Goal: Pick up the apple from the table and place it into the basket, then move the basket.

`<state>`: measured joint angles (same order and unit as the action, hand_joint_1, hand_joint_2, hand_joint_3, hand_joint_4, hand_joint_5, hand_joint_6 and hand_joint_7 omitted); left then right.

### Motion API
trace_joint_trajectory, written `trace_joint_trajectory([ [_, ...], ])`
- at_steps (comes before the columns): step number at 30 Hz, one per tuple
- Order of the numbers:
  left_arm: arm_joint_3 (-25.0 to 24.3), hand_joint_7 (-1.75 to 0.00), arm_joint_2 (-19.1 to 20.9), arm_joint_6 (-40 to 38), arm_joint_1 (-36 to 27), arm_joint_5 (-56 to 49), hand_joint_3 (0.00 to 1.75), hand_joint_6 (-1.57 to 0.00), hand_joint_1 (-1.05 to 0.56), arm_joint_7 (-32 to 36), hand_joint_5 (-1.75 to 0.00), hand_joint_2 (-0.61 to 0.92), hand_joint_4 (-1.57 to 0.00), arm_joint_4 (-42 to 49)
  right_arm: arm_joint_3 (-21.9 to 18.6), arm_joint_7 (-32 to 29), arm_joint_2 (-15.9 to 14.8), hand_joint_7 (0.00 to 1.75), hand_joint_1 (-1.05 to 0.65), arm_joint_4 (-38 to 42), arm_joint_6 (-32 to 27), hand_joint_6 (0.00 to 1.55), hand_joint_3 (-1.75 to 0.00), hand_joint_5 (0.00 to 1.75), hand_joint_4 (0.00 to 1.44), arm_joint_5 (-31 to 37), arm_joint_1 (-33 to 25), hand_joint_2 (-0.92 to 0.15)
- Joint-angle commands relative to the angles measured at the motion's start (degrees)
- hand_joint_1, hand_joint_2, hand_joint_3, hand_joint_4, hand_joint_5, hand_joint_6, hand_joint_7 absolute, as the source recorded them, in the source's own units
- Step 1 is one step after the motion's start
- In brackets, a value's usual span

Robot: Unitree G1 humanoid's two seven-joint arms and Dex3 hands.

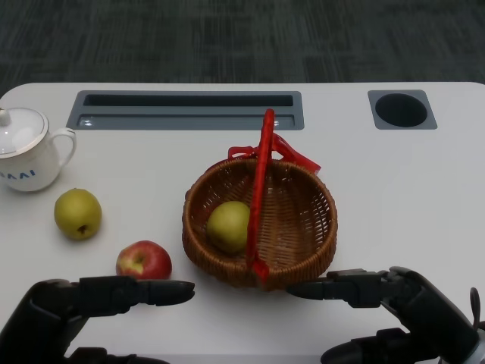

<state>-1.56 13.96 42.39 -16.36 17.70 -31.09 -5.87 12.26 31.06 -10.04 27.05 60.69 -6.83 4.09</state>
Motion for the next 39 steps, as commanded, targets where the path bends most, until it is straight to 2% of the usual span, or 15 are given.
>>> trace_joint_trajectory([
  [1,-0.09,0.0,0.6,-0.13,-0.33,-0.07,0.0,-0.92,-0.4,-0.12,0.0,0.7,-0.98,-0.22,-0.88,-0.54,-0.45,0.0,-0.5,0.92,1.0,0.7,0.0,0.0,0.78,-0.15,0.06,-0.84],
  [16,-0.07,-0.01,-0.02,0.53,-0.8,-1.07,0.0,-0.93,-0.39,0.38,-0.01,0.71,-1.0,-0.04,-0.52,-0.78,0.34,0.0,-0.5,2.59,2.46,0.7,0.0,0.0,0.77,0.4,0.81,-0.85],
  [24,-1.39,0.0,-0.37,2.32,-1.52,-4.27,0.0,-0.89,-0.43,1.86,0.0,0.7,-0.96,-2.2,-0.58,-0.77,0.23,0.0,-0.5,2.7,2.25,0.7,0.0,0.0,0.78,0.25,0.79,-0.84],
  [26,-3.27,0.0,-1.27,4.4,-1.33,-9.0,0.0,-0.84,-0.5,4.08,0.0,0.7,-0.9,-2.5,-0.56,-0.79,0.27,0.0,-0.5,2.62,2.19,0.7,0.0,0.0,0.78,0.23,0.79,-0.84],
  [30,-6.69,0.0,-2.52,7.87,-0.62,-18.05,0.0,-0.64,-0.65,8.93,0.0,0.67,-0.64,-3.16,-0.46,-0.77,0.43,0.0,-0.5,2.58,2.24,0.71,0.0,0.0,0.78,0.13,0.87,-0.84],
  [33,-8.78,0.0,-2.5,9.31,0.42,-23.11,0.0,-0.52,-0.72,12.06,0.0,0.66,-0.51,-3.06,-0.51,-0.92,0.51,0.0,-0.5,2.64,2.19,0.71,0.0,0.0,0.79,0.44,1.0,-0.84],
  [36,-11.23,0.0,-2.17,9.89,1.75,-28.91,0.0,-0.47,-0.77,15.44,-0.01,0.66,-0.47,-2.57,-0.54,-0.99,0.51,0.0,-0.51,2.69,2.21,0.71,0.0,0.0,0.79,0.54,1.11,-0.85],
  [39,-13.21,-0.02,-1.75,9.69,3.51,-34.79,0.0,-0.5,-0.8,19.26,-0.03,0.66,-0.5,-0.96,-0.54,-0.97,0.51,0.0,-0.51,2.78,2.34,0.71,0.0,0.0,0.79,0.42,1.16,-0.85],
])
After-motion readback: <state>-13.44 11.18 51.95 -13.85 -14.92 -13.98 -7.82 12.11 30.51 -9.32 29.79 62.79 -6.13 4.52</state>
